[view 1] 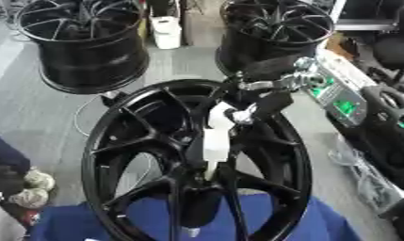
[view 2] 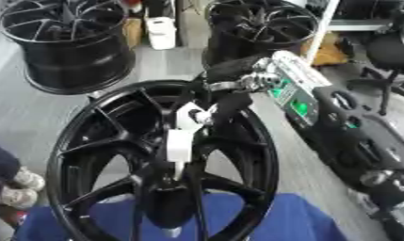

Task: Pull the pin out of the wheel hub.

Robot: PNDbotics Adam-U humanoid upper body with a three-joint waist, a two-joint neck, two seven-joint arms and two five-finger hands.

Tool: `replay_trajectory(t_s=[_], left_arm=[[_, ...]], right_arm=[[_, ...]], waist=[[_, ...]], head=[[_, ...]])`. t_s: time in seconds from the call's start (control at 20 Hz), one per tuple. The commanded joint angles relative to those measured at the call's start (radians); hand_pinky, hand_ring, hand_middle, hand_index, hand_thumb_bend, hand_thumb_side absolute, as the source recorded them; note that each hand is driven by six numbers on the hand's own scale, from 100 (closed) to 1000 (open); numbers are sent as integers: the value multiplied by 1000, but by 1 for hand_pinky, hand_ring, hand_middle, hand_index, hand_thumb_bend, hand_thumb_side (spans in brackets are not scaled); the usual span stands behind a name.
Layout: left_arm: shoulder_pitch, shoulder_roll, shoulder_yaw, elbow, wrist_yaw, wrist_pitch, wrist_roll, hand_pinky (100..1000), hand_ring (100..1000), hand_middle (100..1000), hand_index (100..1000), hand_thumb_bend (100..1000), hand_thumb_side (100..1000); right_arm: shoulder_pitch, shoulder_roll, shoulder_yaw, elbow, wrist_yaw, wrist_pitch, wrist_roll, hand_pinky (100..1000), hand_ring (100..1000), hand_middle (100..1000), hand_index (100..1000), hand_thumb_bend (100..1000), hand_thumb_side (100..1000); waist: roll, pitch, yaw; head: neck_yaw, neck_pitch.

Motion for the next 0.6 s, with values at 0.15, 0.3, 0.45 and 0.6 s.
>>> replay_trajectory(t_s=[0.15,0.3,0.45,0.6], left_arm=[[-12,12,3,-11,0,-1,0,718,619,594,678,389,746],[-12,11,3,-11,0,-2,0,718,619,594,678,389,746],[-13,11,3,-12,1,-2,0,718,619,594,678,390,746],[-14,10,2,-12,1,-2,-1,718,619,594,679,390,746]], right_arm=[[-7,-44,9,-44,-28,-117,132,769,712,842,954,100,967],[-5,-31,22,-34,-13,-123,132,769,713,842,953,100,944],[-5,-21,28,-20,4,-135,132,773,718,845,955,100,906],[-6,-14,31,-11,27,-149,132,775,721,844,955,100,854]], waist=[[2,-10,-1],[4,-8,1],[5,-6,4],[4,-4,6]], head=[[1,-13],[-1,-14],[-4,-16],[-6,-17]])
